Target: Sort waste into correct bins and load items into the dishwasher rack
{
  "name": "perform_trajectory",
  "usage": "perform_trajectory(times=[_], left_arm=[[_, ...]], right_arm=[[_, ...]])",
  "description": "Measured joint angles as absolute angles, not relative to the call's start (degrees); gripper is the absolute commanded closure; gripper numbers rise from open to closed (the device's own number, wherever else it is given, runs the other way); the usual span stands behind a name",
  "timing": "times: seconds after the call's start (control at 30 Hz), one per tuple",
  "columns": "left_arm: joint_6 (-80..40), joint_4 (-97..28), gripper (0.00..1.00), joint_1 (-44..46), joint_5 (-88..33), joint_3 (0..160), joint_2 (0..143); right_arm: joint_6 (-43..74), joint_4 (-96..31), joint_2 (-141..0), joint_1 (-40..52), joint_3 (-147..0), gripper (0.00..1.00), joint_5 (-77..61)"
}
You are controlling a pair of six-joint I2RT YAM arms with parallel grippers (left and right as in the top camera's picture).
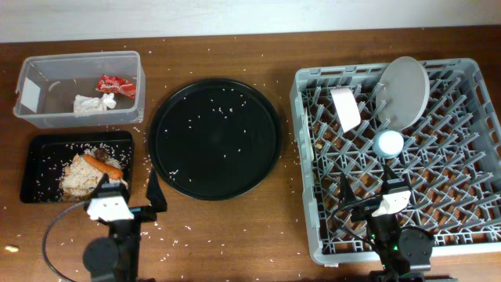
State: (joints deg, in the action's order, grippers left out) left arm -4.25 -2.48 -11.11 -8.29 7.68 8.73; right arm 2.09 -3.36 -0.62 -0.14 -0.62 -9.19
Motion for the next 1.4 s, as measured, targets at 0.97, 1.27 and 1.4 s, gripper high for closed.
perform_trajectory(times=[0.97,1.27,1.4], left_arm=[[0.05,-4.34,0.01,-5.89,-4.03,0.95,0.89],[0.05,-4.34,0.01,-5.89,-4.03,0.95,0.89],[0.05,-4.34,0.01,-5.89,-4.03,0.95,0.89]], right_arm=[[2.09,-3.38,-0.58,-0.14,-0.62,0.02,-9.19],[2.11,-3.38,-0.58,-0.14,-0.62,0.02,-9.19],[2.09,-3.38,-0.58,-0.14,-0.62,0.02,-9.19]])
